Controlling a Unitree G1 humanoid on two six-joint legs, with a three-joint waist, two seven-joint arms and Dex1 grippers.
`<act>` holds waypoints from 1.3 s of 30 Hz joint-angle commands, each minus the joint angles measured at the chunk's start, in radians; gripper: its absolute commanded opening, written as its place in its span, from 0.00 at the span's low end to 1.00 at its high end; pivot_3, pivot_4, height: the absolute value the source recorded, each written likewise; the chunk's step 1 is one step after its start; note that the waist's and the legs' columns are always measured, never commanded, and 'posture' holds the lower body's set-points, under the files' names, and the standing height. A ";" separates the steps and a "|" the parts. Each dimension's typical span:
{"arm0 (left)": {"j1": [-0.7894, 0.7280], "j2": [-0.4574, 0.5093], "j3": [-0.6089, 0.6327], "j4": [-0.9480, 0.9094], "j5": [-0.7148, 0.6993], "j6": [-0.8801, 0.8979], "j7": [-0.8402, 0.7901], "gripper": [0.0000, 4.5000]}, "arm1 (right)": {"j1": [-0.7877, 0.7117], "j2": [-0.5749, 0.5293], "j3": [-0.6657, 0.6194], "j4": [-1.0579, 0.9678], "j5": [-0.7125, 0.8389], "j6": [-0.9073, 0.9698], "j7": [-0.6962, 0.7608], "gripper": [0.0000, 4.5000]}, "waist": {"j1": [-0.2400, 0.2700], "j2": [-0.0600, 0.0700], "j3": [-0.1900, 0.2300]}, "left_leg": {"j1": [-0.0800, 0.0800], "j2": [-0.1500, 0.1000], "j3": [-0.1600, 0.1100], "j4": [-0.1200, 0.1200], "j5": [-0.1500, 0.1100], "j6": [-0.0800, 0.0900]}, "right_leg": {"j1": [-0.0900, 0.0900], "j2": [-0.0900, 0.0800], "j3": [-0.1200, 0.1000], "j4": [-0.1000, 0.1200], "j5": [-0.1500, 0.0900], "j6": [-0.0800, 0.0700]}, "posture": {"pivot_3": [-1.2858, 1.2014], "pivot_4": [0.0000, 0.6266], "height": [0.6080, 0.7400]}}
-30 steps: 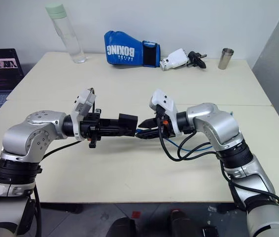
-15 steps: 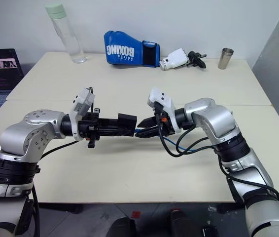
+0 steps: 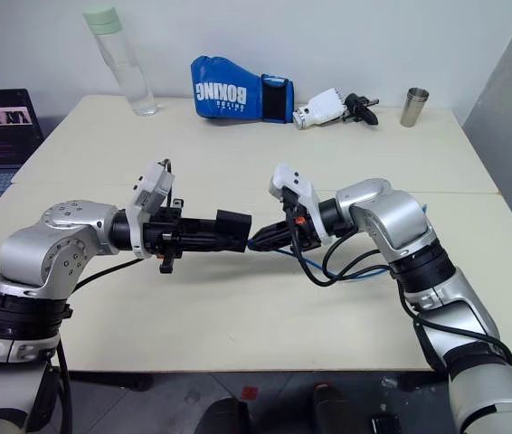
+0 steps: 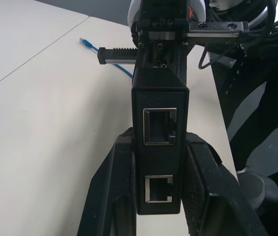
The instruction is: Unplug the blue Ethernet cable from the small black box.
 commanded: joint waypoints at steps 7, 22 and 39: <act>0.004 0.048 0.033 -0.057 -0.009 -0.014 -0.030 0.18 | 0.010 -0.057 0.011 0.044 -0.048 -0.017 0.018 0.00 | 0.000 0.000 0.000 | 0.000 0.000 0.000 0.000 0.000 0.000 | 0.000 0.000 0.000 0.000 0.000 0.000 | 0.52 0.24 1.00; 0.063 0.096 0.118 -0.067 -0.042 0.018 0.029 0.18 | 0.127 -0.143 -0.009 0.120 -0.156 -0.135 -0.047 0.00 | -0.001 0.001 0.000 | 0.000 0.001 0.001 -0.001 0.000 0.000 | -0.001 0.001 0.001 -0.001 0.000 0.000 | 0.52 0.24 1.00; 0.142 0.057 0.158 -0.046 -0.001 -0.037 0.198 0.18 | 0.154 -0.088 -0.080 0.246 -0.295 -0.317 -0.235 0.49 | -0.001 0.001 0.000 | 0.000 0.000 0.002 -0.001 0.000 0.000 | -0.001 0.000 0.001 -0.001 0.000 0.000 | 0.52 0.24 1.00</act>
